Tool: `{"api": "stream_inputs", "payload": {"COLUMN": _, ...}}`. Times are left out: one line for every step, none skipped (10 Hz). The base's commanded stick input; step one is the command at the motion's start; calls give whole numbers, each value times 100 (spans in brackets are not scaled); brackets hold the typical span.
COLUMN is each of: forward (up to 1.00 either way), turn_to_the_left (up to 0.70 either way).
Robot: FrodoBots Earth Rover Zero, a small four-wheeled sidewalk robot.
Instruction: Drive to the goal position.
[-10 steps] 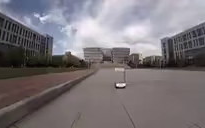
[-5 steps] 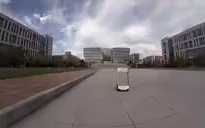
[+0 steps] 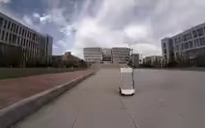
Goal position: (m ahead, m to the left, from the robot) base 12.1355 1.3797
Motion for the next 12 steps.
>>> {"api": "stream_inputs", "payload": {"forward": 70, "turn_to_the_left": 0}}
{"api": "stream_inputs", "payload": {"forward": 70, "turn_to_the_left": 0}}
{"api": "stream_inputs", "payload": {"forward": 70, "turn_to_the_left": 0}}
{"api": "stream_inputs", "payload": {"forward": 70, "turn_to_the_left": 0}}
{"api": "stream_inputs", "payload": {"forward": 70, "turn_to_the_left": 0}}
{"api": "stream_inputs", "payload": {"forward": 70, "turn_to_the_left": 0}}
{"api": "stream_inputs", "payload": {"forward": 70, "turn_to_the_left": 0}}
{"api": "stream_inputs", "payload": {"forward": 70, "turn_to_the_left": 0}}
{"api": "stream_inputs", "payload": {"forward": 70, "turn_to_the_left": 0}}
{"api": "stream_inputs", "payload": {"forward": 70, "turn_to_the_left": 0}}
{"api": "stream_inputs", "payload": {"forward": 70, "turn_to_the_left": 0}}
{"api": "stream_inputs", "payload": {"forward": 70, "turn_to_the_left": 0}}
